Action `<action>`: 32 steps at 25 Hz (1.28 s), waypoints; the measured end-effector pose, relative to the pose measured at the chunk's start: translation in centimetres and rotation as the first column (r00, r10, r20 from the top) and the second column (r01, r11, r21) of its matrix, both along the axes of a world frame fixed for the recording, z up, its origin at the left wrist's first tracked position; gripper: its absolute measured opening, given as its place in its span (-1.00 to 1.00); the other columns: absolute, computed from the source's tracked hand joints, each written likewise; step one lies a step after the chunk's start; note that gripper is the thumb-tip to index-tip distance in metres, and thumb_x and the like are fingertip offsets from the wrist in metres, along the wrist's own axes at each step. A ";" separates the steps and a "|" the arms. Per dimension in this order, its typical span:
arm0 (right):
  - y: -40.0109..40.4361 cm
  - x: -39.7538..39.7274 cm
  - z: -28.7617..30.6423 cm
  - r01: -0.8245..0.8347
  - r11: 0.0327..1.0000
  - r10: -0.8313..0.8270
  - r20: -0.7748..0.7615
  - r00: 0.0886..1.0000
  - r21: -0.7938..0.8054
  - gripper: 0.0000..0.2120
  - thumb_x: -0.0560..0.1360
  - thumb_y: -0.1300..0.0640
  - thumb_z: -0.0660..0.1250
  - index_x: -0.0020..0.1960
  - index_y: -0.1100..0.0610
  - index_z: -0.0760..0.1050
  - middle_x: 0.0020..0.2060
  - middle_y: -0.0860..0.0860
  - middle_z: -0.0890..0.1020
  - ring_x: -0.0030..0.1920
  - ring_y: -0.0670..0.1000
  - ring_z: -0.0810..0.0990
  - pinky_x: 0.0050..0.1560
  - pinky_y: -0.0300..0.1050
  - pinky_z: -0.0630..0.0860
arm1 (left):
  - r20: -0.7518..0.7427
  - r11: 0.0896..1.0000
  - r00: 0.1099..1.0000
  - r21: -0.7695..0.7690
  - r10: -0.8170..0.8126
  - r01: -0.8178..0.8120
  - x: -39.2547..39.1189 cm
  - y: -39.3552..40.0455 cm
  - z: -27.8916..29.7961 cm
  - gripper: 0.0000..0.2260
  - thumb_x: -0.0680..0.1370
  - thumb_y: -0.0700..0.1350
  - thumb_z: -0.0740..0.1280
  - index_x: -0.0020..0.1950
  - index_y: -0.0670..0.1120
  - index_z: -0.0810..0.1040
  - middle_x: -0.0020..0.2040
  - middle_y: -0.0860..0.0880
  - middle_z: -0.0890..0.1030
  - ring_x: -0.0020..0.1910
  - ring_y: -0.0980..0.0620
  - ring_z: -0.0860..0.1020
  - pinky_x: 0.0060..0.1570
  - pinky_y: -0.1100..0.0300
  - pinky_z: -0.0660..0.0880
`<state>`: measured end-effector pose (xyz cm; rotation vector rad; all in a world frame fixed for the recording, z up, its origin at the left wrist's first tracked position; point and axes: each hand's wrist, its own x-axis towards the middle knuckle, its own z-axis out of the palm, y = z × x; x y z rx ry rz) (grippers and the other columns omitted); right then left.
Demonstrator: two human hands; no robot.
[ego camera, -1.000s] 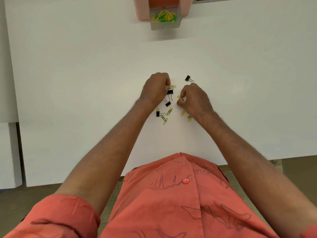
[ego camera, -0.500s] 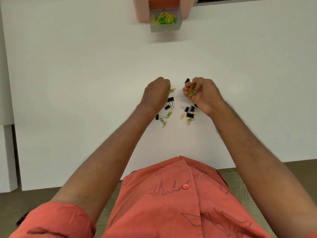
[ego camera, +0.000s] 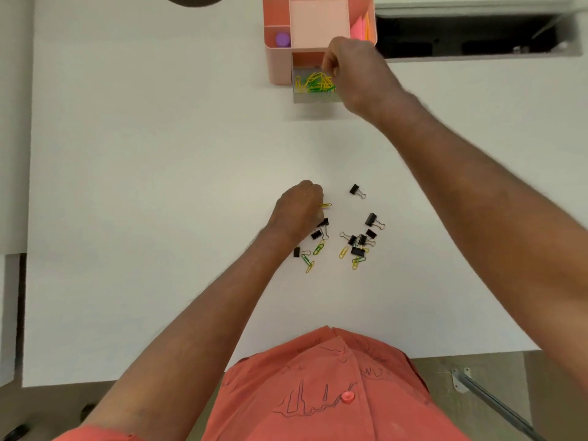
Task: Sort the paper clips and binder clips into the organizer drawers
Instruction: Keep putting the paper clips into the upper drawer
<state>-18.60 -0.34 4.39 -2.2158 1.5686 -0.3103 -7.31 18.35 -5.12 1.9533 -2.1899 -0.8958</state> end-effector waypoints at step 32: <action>22.2 -10.0 -5.2 0.220 0.922 -0.221 -0.032 0.975 0.319 -0.63 0.53 0.13 0.38 0.31 -0.09 0.48 0.30 -0.09 0.44 0.28 -0.02 0.43 -0.03 -0.08 0.48 | -0.133 0.999 0.990 -0.022 0.041 -0.045 2.6 1.1 3.0 -0.78 0.57 0.04 0.40 0.21 0.07 0.59 0.13 0.05 0.56 0.11 0.04 0.53 0.04 0.05 0.53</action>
